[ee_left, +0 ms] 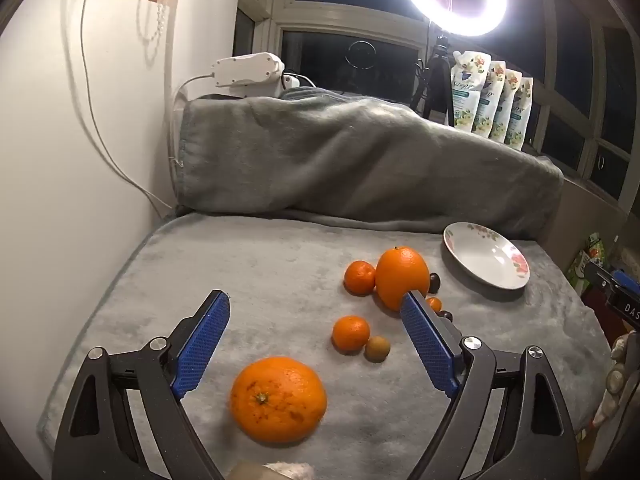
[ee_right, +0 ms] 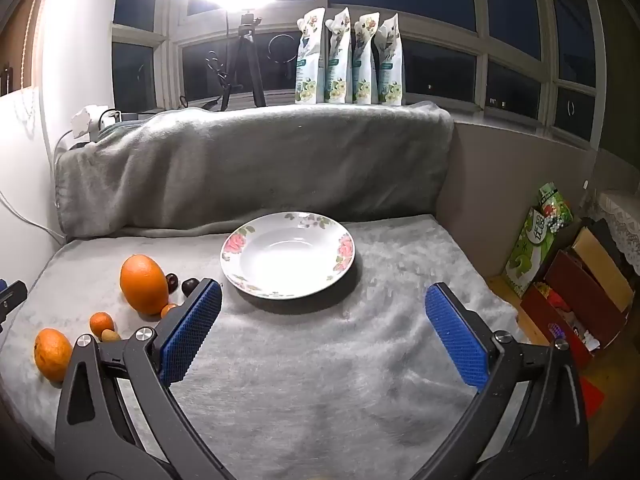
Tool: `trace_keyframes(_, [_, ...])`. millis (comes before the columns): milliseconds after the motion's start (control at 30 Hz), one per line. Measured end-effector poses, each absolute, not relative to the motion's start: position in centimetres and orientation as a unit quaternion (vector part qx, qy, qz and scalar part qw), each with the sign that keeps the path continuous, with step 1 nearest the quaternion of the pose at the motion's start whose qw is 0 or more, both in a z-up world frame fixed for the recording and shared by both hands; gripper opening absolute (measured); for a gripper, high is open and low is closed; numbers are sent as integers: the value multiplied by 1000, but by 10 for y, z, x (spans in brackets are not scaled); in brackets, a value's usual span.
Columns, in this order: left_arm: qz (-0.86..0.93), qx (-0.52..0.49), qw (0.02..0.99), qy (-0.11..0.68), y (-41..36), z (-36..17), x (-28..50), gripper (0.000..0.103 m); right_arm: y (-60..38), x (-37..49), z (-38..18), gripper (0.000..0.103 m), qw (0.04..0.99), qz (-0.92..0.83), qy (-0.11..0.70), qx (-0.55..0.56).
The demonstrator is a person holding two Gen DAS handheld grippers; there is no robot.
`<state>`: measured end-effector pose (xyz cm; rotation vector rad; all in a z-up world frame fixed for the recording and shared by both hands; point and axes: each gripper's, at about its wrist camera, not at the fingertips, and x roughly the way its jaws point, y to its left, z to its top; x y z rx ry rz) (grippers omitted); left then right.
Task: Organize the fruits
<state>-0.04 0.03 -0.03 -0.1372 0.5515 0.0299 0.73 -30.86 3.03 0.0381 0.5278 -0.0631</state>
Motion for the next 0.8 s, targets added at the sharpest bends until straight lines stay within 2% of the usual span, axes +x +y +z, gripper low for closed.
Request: trace_keyframes(800, [21,-60,960,274,1,3,-2,88,-303,0,39,103,971,-40,236,24])
